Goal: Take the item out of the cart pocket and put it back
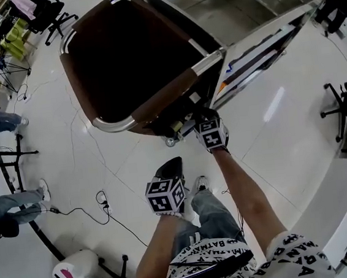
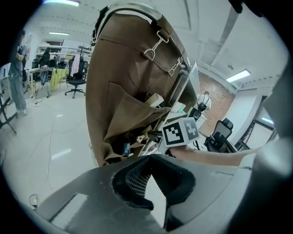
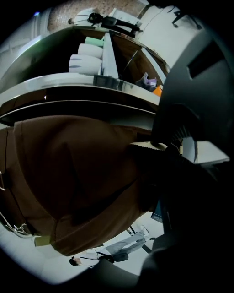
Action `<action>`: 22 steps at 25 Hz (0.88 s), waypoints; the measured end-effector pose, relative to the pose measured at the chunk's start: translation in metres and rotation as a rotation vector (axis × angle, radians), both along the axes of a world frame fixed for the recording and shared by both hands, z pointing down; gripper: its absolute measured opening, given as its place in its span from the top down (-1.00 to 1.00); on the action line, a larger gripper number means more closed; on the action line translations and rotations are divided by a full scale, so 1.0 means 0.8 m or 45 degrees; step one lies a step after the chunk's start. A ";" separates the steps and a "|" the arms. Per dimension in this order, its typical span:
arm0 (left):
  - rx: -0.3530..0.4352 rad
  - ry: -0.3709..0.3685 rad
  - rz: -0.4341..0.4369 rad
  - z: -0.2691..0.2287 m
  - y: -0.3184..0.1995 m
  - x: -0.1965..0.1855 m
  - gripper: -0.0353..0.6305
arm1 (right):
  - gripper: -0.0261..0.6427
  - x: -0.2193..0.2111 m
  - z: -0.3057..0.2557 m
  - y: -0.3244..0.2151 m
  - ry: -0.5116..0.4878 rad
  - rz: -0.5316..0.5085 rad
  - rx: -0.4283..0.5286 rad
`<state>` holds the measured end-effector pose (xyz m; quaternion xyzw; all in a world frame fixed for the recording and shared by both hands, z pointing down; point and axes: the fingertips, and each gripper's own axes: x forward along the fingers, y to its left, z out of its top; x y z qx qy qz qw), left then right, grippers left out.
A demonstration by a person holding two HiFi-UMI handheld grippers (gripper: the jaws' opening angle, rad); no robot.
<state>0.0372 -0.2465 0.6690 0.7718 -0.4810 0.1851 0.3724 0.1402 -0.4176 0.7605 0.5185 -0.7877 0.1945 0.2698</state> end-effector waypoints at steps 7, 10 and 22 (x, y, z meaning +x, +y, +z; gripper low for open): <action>0.071 0.025 0.060 -0.035 0.031 -0.020 0.89 | 0.40 0.031 -0.060 0.059 -0.028 0.080 0.092; 0.120 0.045 0.076 -0.054 0.050 -0.040 0.88 | 0.40 0.029 -0.096 0.102 -0.049 0.107 0.110; 0.395 0.114 0.125 -0.189 0.172 -0.131 0.89 | 0.91 -0.102 -0.257 0.349 -0.313 -0.013 0.101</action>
